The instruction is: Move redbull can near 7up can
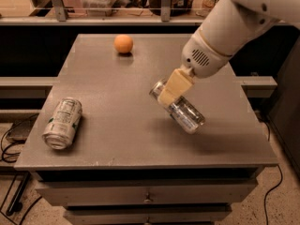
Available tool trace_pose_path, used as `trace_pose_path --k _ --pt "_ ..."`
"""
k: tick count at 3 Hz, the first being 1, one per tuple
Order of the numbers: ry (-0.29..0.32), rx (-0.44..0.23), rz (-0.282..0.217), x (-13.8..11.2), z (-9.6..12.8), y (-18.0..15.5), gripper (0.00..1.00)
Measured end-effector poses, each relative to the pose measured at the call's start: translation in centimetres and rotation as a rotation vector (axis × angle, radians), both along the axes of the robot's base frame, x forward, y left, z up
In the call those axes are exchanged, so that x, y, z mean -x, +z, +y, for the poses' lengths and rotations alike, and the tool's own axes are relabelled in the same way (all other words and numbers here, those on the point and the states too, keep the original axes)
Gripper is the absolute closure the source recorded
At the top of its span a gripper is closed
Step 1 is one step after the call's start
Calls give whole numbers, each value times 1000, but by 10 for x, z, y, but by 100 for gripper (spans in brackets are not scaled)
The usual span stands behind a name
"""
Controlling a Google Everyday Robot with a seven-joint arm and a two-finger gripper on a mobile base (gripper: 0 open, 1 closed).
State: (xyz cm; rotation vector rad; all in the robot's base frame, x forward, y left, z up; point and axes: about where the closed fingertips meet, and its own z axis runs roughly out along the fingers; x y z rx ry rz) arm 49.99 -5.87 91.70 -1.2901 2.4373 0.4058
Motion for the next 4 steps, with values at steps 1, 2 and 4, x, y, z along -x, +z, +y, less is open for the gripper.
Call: trace_pose_path --k 1,2,4 --pt "14 -51 25 -9 50 -6 100" --pt "7 -137 88 -19 99 -15 100" --pt "-43 -319 254 -32 167 -34 83"
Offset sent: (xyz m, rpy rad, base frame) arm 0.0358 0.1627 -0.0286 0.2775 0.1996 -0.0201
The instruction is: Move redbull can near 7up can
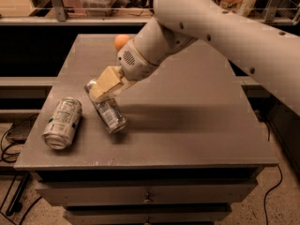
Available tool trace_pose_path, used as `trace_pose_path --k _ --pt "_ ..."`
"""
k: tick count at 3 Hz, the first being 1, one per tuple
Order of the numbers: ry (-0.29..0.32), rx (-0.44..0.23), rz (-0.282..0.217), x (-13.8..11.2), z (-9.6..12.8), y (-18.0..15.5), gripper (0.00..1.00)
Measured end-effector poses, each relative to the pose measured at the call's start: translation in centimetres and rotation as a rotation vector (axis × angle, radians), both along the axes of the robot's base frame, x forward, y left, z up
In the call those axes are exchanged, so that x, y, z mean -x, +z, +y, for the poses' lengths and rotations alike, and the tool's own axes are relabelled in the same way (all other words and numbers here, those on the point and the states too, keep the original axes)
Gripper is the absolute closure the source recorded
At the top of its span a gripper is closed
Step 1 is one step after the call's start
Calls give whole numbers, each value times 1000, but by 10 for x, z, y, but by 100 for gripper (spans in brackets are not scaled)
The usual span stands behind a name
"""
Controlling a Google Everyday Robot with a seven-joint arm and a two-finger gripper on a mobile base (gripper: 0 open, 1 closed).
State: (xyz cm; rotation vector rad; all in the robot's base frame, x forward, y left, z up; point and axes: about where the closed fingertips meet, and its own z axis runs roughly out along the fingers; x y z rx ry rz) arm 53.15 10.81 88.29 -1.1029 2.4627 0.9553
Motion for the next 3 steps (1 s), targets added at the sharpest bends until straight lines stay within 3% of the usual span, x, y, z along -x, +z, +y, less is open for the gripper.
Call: trace_pose_path --k 1,2,3 --pt "-56 -49 60 -7 11 -12 60" --pt "-108 -67 87 -13 10 -20 36" --pt "-172 -55 84 -17 -5 -25 13"
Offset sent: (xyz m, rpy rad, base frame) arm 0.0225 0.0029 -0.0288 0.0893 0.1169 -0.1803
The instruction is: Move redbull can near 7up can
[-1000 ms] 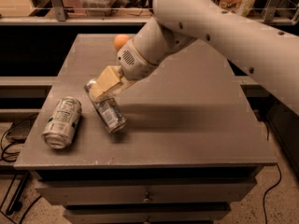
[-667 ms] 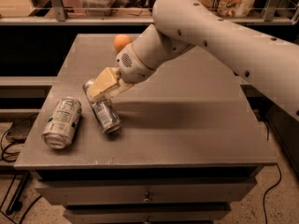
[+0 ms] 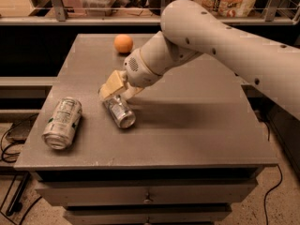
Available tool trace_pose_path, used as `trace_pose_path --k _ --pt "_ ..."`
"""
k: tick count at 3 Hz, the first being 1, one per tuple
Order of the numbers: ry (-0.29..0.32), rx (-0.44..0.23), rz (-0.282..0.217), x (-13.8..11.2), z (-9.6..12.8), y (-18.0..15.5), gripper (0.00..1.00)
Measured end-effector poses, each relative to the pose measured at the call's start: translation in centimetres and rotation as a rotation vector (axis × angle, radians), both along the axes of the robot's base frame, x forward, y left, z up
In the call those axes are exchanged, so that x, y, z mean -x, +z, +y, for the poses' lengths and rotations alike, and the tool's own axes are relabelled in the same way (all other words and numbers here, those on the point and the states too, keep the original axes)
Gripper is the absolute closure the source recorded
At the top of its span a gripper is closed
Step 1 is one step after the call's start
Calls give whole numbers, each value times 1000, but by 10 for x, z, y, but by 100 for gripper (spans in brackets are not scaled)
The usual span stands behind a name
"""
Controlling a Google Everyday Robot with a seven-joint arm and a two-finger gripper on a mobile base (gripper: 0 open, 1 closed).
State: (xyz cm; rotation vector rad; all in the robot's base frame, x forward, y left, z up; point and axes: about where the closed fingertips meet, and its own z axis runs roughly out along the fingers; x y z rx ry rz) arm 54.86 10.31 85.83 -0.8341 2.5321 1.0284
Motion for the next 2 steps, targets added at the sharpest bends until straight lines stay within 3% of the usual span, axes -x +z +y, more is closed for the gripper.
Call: trace_pose_path --k 1,2 --pt "0 1 1 1 1 -1 0" --pt "0 1 1 1 1 -1 0"
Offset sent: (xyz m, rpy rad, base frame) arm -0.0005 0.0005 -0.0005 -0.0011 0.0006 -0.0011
